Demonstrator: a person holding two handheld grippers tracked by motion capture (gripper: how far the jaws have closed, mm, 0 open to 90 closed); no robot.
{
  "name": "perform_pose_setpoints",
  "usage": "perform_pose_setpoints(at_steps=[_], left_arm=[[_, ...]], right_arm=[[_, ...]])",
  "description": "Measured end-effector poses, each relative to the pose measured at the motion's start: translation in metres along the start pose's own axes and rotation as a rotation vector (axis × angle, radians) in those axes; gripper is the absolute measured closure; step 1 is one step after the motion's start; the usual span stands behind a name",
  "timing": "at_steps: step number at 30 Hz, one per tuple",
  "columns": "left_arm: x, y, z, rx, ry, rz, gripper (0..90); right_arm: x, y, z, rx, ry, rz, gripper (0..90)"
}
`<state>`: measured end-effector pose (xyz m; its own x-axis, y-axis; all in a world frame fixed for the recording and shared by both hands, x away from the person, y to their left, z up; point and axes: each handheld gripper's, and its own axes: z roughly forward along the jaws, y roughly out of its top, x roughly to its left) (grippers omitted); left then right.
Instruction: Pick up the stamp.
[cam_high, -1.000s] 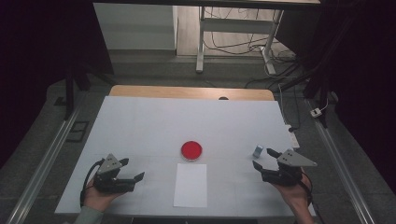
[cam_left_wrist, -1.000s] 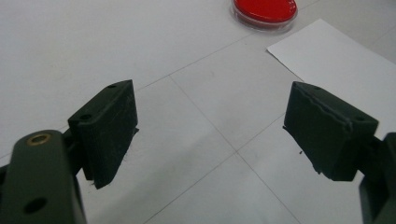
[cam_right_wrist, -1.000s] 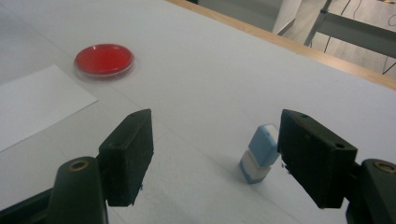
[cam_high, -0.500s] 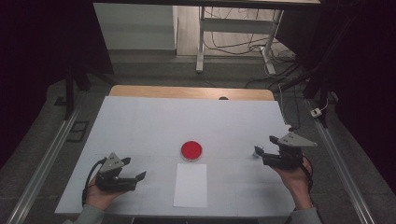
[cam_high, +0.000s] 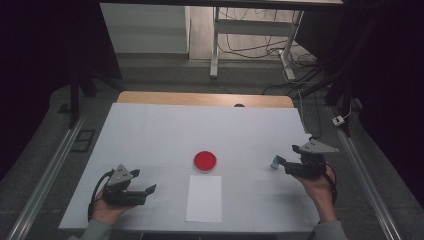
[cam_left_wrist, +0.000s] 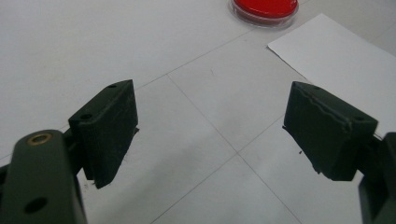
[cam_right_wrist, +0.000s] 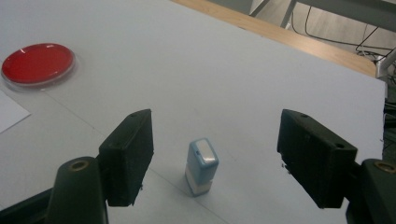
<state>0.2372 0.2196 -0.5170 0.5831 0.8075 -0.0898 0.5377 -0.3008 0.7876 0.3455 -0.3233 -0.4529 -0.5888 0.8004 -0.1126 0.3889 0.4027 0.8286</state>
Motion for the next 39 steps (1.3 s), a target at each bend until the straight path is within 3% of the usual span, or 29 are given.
perform_pose_setpoints(at_steps=[19, 22, 34, 39], left_arm=[[0.001, -0.001, 0.001, 0.003, -0.008, -0.001, 18.2], [0.001, -0.001, 0.001, 0.003, -0.009, 0.000, 18.2], [0.002, -0.001, 0.001, 0.005, -0.010, 0.003, 18.2], [0.002, -0.002, 0.001, 0.006, -0.010, 0.001, 18.2]], right_arm=[[0.003, -0.008, 0.022, 0.073, 0.028, -0.023, 31.3], [0.002, -0.012, 0.029, 0.094, 0.029, -0.026, 36.4], [0.002, -0.017, 0.039, 0.094, 0.060, -0.032, 54.2], [0.001, -0.019, 0.041, 0.101, 0.080, -0.051, 70.3]])
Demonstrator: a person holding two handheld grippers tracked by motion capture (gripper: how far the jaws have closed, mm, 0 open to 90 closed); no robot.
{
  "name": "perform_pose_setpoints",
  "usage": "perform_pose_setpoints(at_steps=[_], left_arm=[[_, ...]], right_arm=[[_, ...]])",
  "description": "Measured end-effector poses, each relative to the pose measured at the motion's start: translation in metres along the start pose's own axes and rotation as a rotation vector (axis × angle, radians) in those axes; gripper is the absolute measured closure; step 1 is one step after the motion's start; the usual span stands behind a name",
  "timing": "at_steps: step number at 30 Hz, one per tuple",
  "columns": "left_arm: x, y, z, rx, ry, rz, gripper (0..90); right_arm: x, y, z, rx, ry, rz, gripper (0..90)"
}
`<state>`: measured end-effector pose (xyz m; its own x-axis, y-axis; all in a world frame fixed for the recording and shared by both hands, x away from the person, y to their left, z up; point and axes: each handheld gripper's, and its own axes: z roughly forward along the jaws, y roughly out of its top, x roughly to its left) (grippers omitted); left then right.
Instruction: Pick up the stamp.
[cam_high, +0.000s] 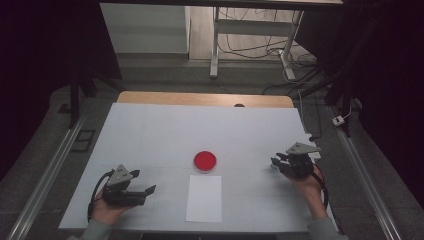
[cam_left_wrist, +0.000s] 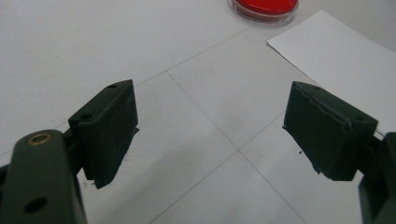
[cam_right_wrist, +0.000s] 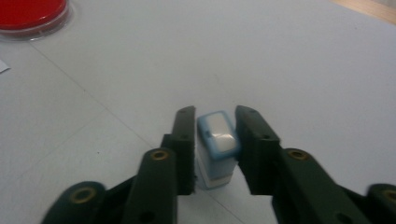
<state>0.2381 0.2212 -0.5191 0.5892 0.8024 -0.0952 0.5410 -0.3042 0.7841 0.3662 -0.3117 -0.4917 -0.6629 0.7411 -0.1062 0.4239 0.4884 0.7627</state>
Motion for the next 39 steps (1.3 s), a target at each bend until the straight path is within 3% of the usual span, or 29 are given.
perform_pose_setpoints(at_steps=[6, 16, 27, 39], left_arm=[[0.000, 0.000, 0.000, -0.002, 0.000, -0.002, 18.2], [0.001, -0.001, -0.001, -0.003, 0.000, -0.004, 18.2], [0.001, -0.001, -0.001, -0.004, -0.001, -0.006, 18.3], [0.001, -0.001, -0.001, -0.006, 0.003, -0.007, 18.3]], right_arm=[[0.002, 0.001, -0.001, 0.004, 0.000, -0.035, 74.2], [0.004, 0.003, -0.006, -0.038, 0.001, -0.029, 75.1], [-0.001, 0.005, -0.019, -0.116, -0.005, 0.067, 75.2], [0.004, 0.013, -0.023, -0.154, 0.019, 0.094, 75.2]])
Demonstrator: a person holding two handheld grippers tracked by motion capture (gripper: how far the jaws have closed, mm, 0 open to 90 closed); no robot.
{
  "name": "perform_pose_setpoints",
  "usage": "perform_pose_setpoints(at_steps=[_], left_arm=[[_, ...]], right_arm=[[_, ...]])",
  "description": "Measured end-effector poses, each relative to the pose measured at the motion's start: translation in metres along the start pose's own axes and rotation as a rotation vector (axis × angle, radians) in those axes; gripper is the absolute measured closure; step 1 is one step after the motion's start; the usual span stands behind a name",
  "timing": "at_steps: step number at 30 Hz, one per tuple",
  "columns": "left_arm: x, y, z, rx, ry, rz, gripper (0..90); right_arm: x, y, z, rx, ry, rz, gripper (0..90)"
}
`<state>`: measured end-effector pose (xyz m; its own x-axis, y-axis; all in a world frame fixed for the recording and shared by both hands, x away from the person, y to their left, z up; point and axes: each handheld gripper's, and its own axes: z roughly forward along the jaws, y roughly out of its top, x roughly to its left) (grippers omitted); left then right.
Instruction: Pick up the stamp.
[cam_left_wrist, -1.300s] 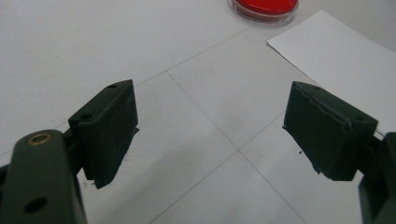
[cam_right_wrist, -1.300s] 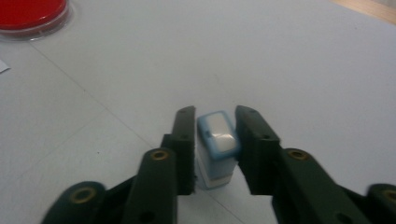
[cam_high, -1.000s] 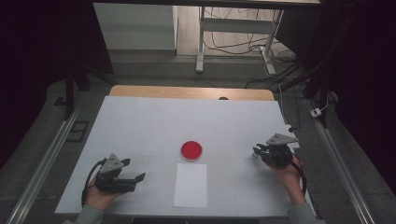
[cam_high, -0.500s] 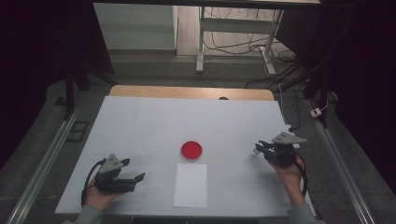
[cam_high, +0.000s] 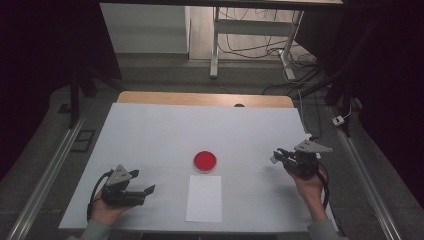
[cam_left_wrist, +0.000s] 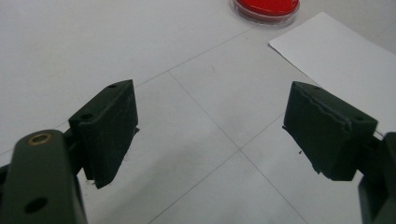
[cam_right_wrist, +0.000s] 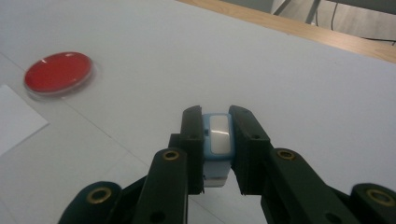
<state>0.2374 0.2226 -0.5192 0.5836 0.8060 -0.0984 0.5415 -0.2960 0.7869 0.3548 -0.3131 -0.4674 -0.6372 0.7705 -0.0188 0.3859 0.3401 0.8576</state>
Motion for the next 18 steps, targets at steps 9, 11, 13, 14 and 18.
perform_pose_setpoints(at_steps=[9, 11, 13, 14, 18], left_arm=[[0.000, 0.000, 0.000, 0.001, 0.015, -0.003, 18.8], [0.000, 0.000, 0.000, 0.000, 0.013, -0.001, 18.8], [-0.001, 0.000, 0.000, -0.001, 0.013, 0.000, 18.8], [-0.001, 0.000, 0.000, -0.002, 0.013, 0.000, 18.9], [-0.001, 0.000, 0.000, -0.002, 0.013, 0.001, 18.9]], right_arm=[[0.014, 0.012, -0.002, -0.037, 0.056, 0.012, 75.2], [0.015, 0.012, -0.002, -0.036, 0.058, 0.008, 75.2], [0.019, 0.014, -0.002, -0.048, 0.065, 0.010, 75.3], [0.020, 0.014, -0.002, -0.050, 0.068, 0.008, 75.2], [0.023, 0.016, -0.001, -0.050, 0.085, 0.009, 75.2]])
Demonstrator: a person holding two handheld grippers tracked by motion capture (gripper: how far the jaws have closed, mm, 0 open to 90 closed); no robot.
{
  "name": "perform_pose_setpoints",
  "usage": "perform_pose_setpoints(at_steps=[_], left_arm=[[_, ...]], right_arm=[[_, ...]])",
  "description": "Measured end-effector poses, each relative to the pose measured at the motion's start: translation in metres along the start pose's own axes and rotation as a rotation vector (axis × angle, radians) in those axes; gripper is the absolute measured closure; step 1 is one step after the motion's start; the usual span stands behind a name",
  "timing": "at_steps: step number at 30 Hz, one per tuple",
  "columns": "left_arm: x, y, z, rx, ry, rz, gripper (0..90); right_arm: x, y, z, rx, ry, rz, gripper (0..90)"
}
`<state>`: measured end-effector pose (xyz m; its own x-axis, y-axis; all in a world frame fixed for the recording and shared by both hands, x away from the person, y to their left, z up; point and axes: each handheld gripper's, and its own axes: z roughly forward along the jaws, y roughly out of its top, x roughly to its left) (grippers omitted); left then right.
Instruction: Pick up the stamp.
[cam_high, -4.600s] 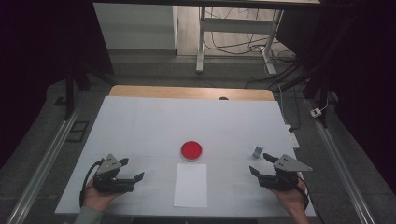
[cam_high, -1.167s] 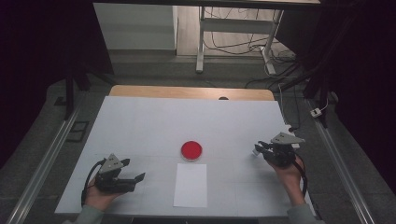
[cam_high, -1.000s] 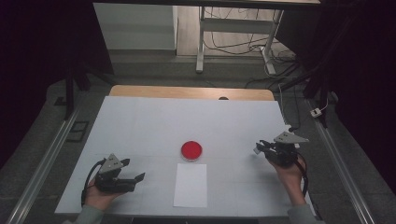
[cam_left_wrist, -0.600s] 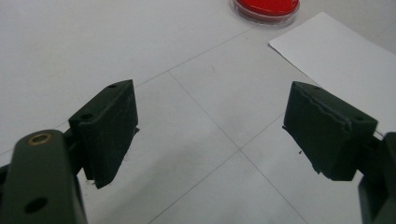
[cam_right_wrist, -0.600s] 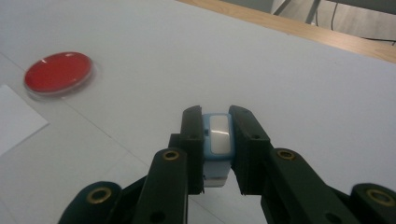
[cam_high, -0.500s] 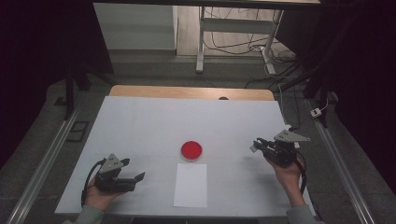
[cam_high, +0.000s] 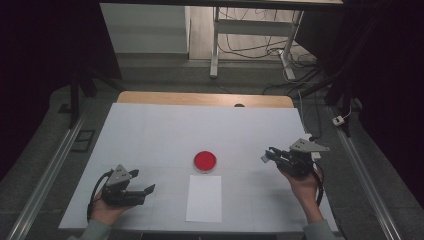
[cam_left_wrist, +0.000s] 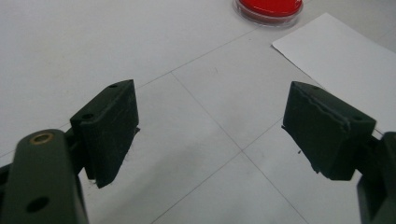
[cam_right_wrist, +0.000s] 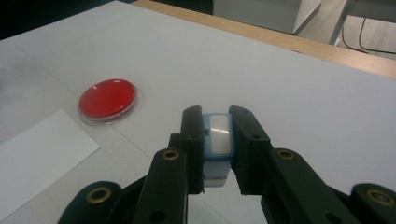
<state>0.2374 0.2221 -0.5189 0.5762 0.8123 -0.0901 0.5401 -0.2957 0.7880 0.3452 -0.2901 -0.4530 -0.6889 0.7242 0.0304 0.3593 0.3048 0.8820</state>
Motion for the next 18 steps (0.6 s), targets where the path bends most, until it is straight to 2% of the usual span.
perform_pose_setpoints(at_steps=[18], left_arm=[[-0.001, 0.000, 0.001, 0.003, -0.001, 0.007, 18.9]], right_arm=[[0.024, 0.008, 0.010, -0.021, 0.078, -0.023, 75.2]])
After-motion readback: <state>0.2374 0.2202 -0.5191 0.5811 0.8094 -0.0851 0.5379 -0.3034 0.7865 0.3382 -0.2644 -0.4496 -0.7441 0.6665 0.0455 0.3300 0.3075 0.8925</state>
